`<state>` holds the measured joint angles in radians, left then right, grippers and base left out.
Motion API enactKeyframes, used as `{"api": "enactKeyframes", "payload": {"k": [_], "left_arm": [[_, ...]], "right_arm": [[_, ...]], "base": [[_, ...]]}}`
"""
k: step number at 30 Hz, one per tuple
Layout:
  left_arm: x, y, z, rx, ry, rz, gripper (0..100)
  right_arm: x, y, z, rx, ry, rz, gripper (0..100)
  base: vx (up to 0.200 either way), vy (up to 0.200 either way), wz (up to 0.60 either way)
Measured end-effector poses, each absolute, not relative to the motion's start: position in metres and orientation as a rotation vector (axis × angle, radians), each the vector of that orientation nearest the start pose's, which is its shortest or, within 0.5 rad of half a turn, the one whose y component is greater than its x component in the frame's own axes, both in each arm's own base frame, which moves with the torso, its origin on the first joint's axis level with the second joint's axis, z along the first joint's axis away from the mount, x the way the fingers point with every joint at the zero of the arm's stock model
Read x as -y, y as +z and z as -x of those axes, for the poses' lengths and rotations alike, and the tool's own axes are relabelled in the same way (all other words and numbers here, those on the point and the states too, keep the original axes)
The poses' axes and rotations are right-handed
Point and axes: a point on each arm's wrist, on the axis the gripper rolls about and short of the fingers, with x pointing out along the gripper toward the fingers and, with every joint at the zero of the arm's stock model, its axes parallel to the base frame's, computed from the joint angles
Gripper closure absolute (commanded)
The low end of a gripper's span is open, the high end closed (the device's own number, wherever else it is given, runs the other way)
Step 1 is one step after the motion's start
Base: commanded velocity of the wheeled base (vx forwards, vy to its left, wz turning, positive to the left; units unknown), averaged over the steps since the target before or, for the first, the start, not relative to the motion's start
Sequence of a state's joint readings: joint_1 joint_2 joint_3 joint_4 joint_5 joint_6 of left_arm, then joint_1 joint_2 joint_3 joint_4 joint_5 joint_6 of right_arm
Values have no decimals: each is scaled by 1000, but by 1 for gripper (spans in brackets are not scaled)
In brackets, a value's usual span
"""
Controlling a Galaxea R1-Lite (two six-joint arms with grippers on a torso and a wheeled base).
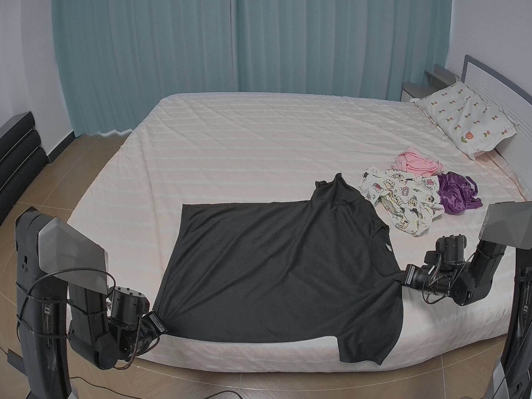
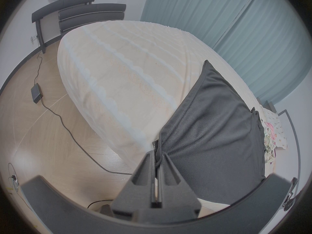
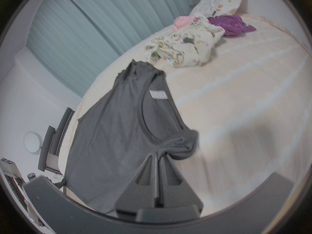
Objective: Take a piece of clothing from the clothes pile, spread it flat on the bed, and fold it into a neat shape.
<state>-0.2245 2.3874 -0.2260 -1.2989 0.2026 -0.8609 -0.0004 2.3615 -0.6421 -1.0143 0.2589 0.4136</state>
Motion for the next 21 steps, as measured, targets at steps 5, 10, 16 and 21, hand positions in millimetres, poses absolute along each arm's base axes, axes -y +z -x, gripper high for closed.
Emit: {"api": "enactKeyframes", "payload": {"k": [5,10,16,21], "left_arm": [[52,-59,-247,-781,334,626,100],[53,-59,-248,-779,329,625,100],[54,-59,-248,-778,325,626,100],[54,-59,-248,-779,325,626,100]], "right_arm": [[-6,-28,-365,-700,153,-488,100],[-7,-20,-389,-677,195,-468,0],[-8,-24,-405,-647,206,-454,0],[-3,-31,-396,-669,186,-476,0]], "base": [[0,0,0],[0,0,0],[0,0,0],[0,0,0]]}}
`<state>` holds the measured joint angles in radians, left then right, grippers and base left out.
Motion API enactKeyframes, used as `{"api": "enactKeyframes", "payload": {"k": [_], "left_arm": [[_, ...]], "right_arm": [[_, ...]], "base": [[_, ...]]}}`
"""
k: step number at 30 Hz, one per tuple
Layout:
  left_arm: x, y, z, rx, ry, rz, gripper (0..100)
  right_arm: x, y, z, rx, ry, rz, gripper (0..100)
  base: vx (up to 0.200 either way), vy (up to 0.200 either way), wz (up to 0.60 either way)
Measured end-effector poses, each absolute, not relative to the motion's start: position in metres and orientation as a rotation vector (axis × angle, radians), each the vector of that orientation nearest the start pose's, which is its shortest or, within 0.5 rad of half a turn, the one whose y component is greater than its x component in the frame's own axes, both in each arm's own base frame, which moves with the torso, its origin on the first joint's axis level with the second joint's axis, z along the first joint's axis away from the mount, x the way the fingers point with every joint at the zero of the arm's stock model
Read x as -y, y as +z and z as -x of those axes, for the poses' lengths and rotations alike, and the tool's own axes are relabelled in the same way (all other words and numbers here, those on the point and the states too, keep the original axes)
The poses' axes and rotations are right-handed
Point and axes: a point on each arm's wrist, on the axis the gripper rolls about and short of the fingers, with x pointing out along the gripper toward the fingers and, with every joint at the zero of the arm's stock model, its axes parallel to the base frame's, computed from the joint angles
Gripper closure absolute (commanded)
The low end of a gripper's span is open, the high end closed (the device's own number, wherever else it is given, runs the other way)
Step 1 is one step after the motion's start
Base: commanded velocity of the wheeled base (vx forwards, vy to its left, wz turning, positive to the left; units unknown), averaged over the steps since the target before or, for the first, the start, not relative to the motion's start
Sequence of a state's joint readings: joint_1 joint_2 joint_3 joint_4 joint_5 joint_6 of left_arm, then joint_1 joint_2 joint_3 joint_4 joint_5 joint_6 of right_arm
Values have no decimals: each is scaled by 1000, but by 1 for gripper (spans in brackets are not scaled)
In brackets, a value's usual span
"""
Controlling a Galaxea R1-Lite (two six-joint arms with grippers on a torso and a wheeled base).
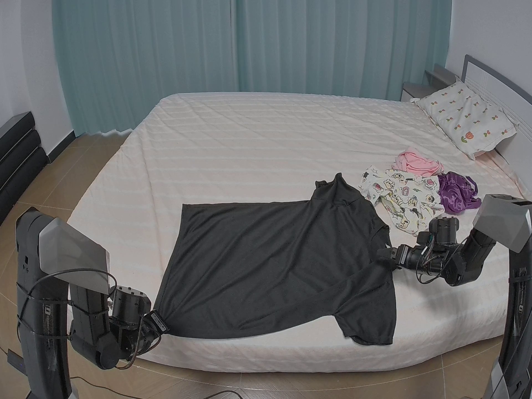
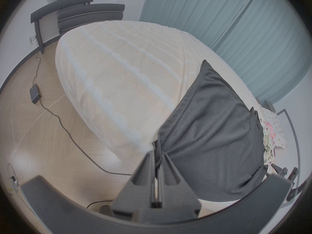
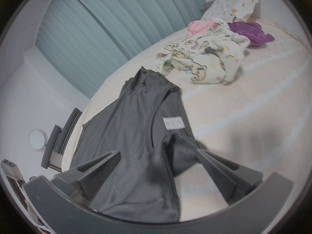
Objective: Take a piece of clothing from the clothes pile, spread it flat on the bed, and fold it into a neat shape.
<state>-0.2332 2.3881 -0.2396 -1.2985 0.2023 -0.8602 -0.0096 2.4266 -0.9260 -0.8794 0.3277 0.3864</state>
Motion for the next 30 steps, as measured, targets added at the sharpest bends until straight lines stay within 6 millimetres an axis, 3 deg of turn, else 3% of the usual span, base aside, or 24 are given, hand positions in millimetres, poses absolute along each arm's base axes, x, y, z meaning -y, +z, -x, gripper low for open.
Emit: {"api": "enactKeyframes", "payload": {"k": [8,20,30], "left_arm": [[54,-59,-248,-780,325,628,100],[54,-59,-247,-783,325,628,100],[54,-59,-247,-783,325,629,100]], "right_arm": [[3,-27,-355,-754,148,-551,0],[-28,-34,-261,-1029,212,-503,0],[-51,-40,-237,-1100,210,-358,0]], "base": [[0,0,0],[0,0,0],[0,0,0]]}}
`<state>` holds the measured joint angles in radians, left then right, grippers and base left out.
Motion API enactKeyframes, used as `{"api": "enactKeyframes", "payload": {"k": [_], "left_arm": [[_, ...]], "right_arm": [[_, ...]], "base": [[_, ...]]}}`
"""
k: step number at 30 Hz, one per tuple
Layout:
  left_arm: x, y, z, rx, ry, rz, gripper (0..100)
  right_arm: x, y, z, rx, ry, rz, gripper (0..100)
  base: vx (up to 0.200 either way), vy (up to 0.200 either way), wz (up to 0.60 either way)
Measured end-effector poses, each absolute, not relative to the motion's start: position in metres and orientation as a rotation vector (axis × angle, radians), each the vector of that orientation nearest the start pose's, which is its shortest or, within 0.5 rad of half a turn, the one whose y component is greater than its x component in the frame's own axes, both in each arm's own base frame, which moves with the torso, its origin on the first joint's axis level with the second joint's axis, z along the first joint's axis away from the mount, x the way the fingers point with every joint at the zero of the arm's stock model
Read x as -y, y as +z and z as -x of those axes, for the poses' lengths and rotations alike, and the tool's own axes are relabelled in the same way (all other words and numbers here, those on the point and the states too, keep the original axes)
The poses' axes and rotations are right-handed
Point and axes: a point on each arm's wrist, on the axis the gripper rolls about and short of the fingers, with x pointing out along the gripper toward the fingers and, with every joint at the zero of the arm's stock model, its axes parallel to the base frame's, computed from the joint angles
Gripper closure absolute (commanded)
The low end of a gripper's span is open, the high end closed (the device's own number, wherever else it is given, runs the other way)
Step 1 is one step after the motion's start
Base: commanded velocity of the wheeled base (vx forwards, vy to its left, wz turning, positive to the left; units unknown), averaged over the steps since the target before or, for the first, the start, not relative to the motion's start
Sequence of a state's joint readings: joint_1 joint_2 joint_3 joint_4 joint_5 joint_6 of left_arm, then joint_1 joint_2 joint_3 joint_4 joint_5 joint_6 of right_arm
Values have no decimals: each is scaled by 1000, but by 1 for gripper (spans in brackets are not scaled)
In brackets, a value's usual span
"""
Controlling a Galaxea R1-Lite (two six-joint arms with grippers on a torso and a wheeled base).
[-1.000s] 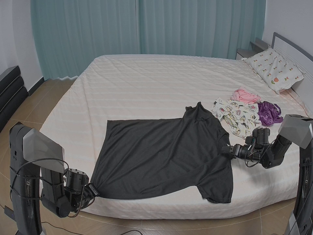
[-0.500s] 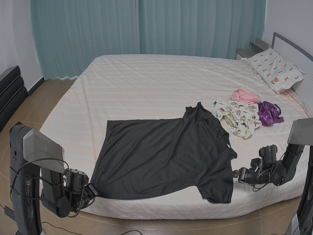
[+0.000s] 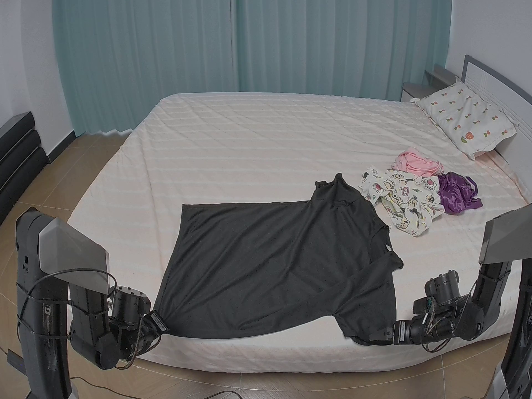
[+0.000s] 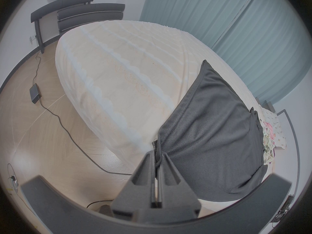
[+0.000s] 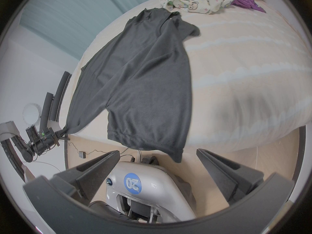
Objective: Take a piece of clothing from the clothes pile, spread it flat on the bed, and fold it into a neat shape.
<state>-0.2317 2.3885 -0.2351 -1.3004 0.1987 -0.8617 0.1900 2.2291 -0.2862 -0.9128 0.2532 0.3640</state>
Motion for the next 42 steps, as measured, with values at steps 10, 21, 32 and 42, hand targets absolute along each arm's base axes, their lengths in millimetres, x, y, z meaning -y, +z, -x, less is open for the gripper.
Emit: {"api": "enactKeyframes", "payload": {"k": [10,21,32,42], "left_arm": [[54,-59,-248,-780,326,630,100],[53,-59,-248,-778,327,631,100],[53,-58,-245,-783,323,628,100],[52,-42,-227,-730,270,598,100]], "right_arm": [[-59,-45,-246,-1044,220,-321,0],[-60,-54,-247,-1046,202,-274,100],[-45,-45,-233,-1068,159,-295,100],[-29,-23,-192,-1093,156,-296,100]], "base": [[0,0,0],[0,0,0],[0,0,0],[0,0,0]]}}
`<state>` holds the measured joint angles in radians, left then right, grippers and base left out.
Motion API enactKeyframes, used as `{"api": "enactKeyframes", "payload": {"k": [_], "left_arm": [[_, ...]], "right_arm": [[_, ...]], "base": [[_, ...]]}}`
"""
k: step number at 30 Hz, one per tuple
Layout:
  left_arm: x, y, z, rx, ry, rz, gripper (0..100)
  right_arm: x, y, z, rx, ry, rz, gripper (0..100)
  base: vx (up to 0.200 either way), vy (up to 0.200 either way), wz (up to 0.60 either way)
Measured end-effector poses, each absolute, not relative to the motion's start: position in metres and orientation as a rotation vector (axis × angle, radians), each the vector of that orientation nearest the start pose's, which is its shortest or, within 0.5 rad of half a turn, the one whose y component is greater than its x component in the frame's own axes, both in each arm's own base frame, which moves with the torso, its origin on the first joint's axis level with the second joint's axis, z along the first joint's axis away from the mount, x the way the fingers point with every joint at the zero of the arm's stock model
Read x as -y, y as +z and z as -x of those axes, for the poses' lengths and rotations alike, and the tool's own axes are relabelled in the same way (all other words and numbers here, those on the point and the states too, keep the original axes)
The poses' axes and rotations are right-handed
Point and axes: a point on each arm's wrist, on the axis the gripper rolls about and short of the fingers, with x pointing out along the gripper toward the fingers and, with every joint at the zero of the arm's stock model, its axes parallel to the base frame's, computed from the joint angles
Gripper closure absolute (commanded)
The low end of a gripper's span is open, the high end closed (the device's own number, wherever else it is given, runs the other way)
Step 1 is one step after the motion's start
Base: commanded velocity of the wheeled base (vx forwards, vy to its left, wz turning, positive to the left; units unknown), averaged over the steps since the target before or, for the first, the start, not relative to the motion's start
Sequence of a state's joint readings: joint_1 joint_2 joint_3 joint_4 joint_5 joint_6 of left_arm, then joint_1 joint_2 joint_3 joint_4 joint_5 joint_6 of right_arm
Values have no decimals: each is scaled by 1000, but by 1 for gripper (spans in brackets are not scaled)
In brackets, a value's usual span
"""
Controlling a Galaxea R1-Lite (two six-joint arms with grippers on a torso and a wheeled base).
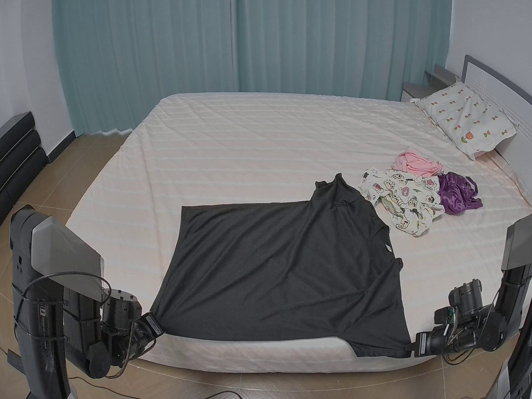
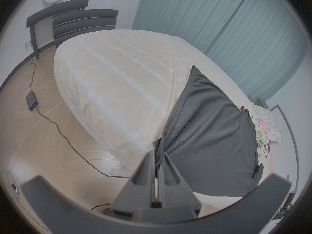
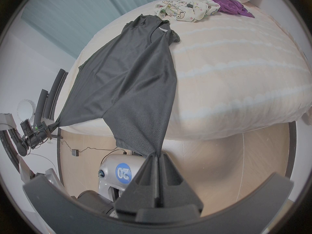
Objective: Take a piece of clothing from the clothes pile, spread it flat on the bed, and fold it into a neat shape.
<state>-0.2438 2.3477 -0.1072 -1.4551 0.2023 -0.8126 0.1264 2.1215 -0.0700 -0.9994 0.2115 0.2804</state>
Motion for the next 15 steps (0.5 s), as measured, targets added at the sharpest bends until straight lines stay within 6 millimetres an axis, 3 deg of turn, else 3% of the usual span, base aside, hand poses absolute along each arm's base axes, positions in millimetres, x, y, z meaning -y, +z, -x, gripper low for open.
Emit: {"api": "enactKeyframes", "payload": {"k": [9,15], "left_arm": [[55,-49,-212,-800,257,536,100],[55,-51,-205,-831,253,509,100]], "right_arm": [[-25,-14,-167,-1168,89,-249,100],[-25,-10,-162,-1181,38,-213,100]], "base": [[0,0,0],[0,0,0]]}}
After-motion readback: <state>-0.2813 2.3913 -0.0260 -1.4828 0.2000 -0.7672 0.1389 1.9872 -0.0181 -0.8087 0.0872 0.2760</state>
